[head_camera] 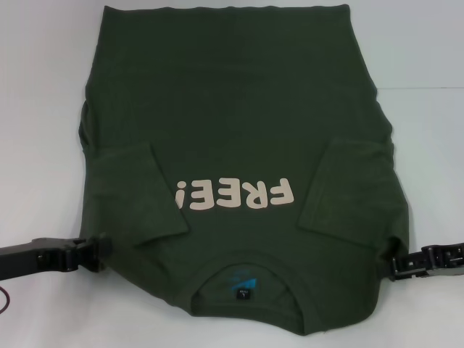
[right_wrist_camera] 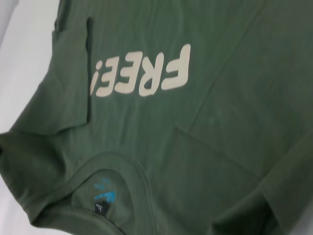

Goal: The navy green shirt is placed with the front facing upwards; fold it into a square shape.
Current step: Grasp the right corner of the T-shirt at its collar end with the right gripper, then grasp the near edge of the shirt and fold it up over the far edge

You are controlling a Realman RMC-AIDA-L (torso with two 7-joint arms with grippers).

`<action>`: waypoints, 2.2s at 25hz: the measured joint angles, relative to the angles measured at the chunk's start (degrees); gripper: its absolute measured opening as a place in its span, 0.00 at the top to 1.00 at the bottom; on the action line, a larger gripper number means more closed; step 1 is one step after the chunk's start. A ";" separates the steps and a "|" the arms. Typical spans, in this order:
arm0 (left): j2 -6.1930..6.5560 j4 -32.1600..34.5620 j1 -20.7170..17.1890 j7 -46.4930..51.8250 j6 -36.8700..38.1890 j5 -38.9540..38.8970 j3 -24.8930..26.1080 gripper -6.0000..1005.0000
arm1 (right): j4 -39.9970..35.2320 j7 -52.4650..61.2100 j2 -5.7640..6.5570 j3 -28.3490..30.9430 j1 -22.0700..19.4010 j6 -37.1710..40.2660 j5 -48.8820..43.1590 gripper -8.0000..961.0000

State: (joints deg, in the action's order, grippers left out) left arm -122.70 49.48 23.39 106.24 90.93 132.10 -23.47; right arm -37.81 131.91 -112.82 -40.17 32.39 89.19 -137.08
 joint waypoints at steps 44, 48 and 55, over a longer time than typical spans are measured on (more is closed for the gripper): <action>1.43 0.25 -5.06 4.71 10.95 0.19 5.23 0.92 | 0.81 -18.59 -2.78 11.01 -8.64 5.87 3.04 0.94; 1.14 0.69 -6.42 4.44 12.66 0.18 5.28 0.92 | 0.81 -20.91 -2.84 12.30 -10.40 8.28 3.06 0.94; 0.98 1.31 -8.89 3.04 17.78 0.20 7.15 0.92 | 0.81 -25.18 -2.27 14.76 -13.94 13.12 3.00 0.94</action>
State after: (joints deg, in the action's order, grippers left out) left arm -121.71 50.79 14.51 109.28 108.71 132.29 -16.32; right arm -37.00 106.72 -115.08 -25.41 18.45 102.31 -134.07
